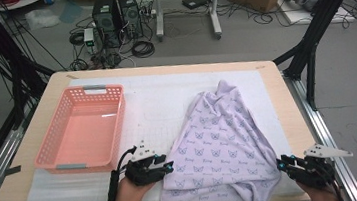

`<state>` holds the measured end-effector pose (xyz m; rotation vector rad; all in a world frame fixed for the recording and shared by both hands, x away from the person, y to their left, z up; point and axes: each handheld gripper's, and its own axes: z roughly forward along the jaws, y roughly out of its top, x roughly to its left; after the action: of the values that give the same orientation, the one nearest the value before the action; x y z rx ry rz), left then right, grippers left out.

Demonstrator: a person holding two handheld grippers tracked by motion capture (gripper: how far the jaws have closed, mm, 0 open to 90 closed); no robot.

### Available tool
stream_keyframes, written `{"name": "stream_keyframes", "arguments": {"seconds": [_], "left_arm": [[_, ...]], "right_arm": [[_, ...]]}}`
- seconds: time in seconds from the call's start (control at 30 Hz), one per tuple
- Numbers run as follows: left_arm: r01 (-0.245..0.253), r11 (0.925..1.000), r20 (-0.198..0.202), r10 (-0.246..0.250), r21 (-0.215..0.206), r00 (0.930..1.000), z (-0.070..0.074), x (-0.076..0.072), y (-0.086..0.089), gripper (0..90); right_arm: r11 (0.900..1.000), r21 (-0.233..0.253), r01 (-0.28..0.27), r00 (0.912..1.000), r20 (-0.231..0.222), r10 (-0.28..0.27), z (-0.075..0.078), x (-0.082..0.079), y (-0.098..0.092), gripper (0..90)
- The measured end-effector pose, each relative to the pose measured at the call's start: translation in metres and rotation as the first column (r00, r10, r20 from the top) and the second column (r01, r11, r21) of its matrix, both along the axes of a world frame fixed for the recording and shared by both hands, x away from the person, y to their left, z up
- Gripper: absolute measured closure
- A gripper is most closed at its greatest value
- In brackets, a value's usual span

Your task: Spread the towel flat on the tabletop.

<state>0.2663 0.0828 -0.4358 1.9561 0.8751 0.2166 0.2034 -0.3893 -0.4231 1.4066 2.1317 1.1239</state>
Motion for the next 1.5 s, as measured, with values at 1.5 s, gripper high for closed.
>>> {"name": "stream_keyframes", "arguments": {"seconds": [1.5], "left_arm": [[-0.017,0.9796,0.036,0.01,0.2,0.9993,-0.009,0.105,-0.086,72.0]], "right_arm": [[0.985,-0.096,0.145,0.9891,0.042,-0.141,0.0,0.063,0.013,62.1]]}}
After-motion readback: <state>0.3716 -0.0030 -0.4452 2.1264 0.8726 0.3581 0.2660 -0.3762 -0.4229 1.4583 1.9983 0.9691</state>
